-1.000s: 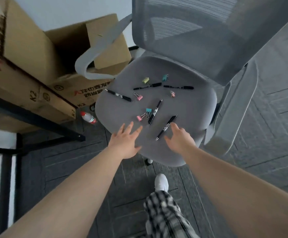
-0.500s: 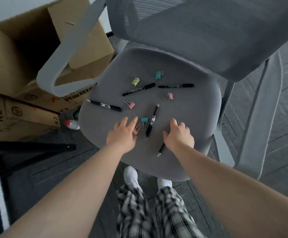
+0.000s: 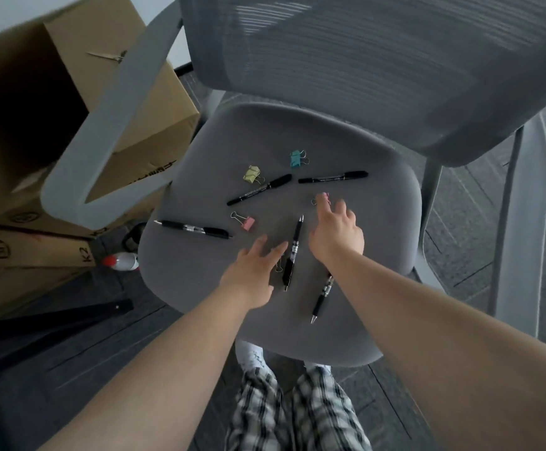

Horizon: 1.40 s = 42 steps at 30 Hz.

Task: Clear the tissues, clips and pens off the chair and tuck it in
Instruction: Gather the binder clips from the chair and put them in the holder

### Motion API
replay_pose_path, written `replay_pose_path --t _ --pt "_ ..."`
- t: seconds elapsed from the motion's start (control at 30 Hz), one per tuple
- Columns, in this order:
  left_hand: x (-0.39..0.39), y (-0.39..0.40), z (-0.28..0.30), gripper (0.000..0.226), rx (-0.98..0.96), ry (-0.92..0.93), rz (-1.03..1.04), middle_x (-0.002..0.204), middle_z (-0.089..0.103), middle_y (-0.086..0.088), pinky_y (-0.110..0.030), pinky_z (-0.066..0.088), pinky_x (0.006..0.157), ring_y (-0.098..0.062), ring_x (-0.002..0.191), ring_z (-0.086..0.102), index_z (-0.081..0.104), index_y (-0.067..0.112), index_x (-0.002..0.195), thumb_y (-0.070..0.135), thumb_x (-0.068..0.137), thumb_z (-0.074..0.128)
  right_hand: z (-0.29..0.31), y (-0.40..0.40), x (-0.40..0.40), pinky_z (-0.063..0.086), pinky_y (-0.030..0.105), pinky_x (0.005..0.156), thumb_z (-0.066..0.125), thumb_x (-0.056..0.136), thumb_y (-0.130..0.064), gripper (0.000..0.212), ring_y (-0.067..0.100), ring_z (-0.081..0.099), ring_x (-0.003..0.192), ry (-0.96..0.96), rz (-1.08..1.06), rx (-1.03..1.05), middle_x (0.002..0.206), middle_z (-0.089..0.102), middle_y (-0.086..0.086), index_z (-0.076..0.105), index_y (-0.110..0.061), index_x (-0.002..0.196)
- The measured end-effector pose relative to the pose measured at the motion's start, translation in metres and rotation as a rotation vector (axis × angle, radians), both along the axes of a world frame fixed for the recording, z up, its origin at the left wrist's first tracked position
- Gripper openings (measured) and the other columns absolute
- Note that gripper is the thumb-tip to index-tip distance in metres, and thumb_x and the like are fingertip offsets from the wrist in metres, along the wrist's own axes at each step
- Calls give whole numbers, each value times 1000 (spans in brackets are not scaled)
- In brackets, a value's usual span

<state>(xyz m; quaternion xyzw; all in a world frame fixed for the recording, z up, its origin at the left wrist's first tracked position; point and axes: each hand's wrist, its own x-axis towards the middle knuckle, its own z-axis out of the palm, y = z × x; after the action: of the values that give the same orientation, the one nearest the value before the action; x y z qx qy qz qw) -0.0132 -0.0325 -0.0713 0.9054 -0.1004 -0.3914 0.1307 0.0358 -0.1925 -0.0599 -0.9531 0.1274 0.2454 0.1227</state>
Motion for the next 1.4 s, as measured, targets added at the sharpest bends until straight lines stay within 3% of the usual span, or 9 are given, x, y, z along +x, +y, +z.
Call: replay_pose_path --t 0.2,0.4,0.5,0.8,0.93,1.07,1.13,1.27,1.4 --pt "0 3 -16 64 7 -151 -79 150 19 -6 -43 51 84 -33 119 38 28 32 142 9 87 52 -14 0 23 42 37 73 49 85 0 66 29 40 124 12 7 44 143 32 3 29 -28 142" --pt "-1 -1 -21 26 41 -248 -76 128 37 -10 -36 42 61 -29 103 43 47 15 114 7 89 46 -22 -5 26 40 35 67 48 86 5 34 33 44 106 47 22 22 123 39 11 46 -10 116" --pt "-4 -7 -22 24 99 -242 -31 119 37 -10 -33 38 60 -29 101 41 46 11 110 3 88 44 -25 -5 24 40 35 67 47 86 6 28 31 41 89 49 1 61 119 39 13 44 -8 110" --pt "5 -14 -17 26 146 -202 49 109 46 -13 -35 38 62 -28 84 39 48 8 107 -4 86 41 -14 -4 33 38 33 67 47 89 -6 8 34 49 88 63 -45 140 117 46 14 50 -6 96" --pt "24 -3 -10 17 103 -248 188 103 63 -15 -34 40 64 -36 86 59 55 5 92 9 90 39 -4 2 46 38 33 67 45 85 -7 7 31 50 92 5 -74 129 100 52 8 48 -11 90" --pt "44 10 -7 29 69 -299 218 109 66 -16 -38 48 72 -38 92 62 53 5 115 14 90 40 -1 9 63 35 29 56 42 88 -17 7 30 51 77 -90 -150 140 82 53 4 43 -12 93" --pt "51 13 -7 24 31 -322 220 101 67 -18 -39 48 70 -40 89 62 49 5 110 13 89 42 -3 13 70 35 28 53 42 93 -19 14 30 53 73 -133 -137 151 77 54 4 46 -10 102" --pt "62 17 -8 19 27 -377 213 95 68 -17 -35 42 63 -40 84 61 50 6 105 15 90 42 -9 19 83 38 33 61 46 98 -23 28 31 59 86 -178 -62 166 106 60 12 46 -8 122" --pt "72 21 -12 19 55 -418 304 83 67 -17 -33 39 59 -38 76 59 53 5 100 21 91 47 -15 24 93 41 35 62 52 97 -24 34 35 62 92 -220 -91 197 125 47 13 43 -11 127"
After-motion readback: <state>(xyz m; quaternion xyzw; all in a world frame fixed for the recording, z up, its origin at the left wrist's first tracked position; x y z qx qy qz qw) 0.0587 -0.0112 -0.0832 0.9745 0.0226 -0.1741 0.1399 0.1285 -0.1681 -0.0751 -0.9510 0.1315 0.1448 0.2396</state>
